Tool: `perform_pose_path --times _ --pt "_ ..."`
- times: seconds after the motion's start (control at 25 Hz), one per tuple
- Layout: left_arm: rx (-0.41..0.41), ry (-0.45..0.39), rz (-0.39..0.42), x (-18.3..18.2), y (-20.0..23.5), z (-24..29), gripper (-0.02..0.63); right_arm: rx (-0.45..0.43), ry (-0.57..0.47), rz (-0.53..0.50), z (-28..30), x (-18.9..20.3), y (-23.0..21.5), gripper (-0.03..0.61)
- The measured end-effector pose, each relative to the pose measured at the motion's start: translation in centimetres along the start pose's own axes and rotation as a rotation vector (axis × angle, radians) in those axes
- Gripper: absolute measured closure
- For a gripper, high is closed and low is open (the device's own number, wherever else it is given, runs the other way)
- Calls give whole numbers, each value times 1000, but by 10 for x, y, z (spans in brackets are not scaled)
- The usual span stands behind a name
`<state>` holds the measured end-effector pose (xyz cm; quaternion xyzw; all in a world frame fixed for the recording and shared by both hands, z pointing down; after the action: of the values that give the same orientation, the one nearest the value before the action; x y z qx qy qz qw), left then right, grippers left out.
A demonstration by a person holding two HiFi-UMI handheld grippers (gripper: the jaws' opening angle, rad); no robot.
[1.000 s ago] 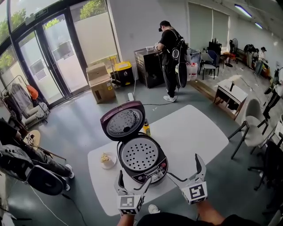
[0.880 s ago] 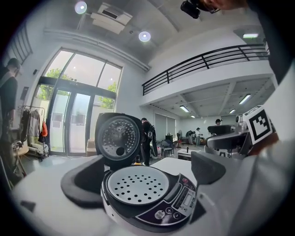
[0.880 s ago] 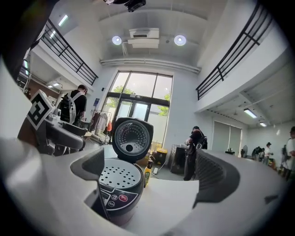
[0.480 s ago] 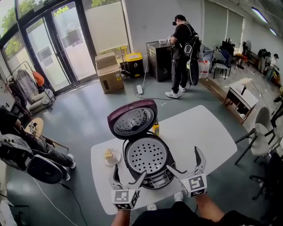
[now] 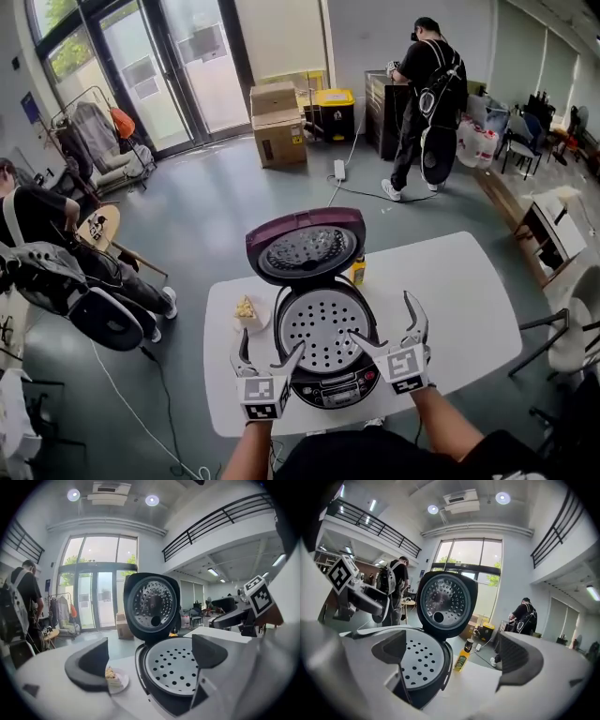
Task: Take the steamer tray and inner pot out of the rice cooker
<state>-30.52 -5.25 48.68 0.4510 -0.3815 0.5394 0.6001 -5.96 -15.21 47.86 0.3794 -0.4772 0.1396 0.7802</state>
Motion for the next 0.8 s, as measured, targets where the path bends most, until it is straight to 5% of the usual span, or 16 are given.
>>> perform_pose_path --times 0.28,0.8 --pt "-110 205 67 20 19 48 95 -130 110 -71 61 26 1 -12" --pt "-137 521 146 44 32 97 193 -307 284 -125 122 40 1 30"
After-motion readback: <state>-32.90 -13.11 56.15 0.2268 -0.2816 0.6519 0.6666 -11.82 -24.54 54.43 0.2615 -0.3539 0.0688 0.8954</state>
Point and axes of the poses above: the fingertips, and each gripper's own axes: z forward along the fingers, y to its left, x out of its underside, the point moved 7 cm from there along -z, backward along the fingers, and after that the axes turned 11 degrees about -z, right-handed, at the moved point
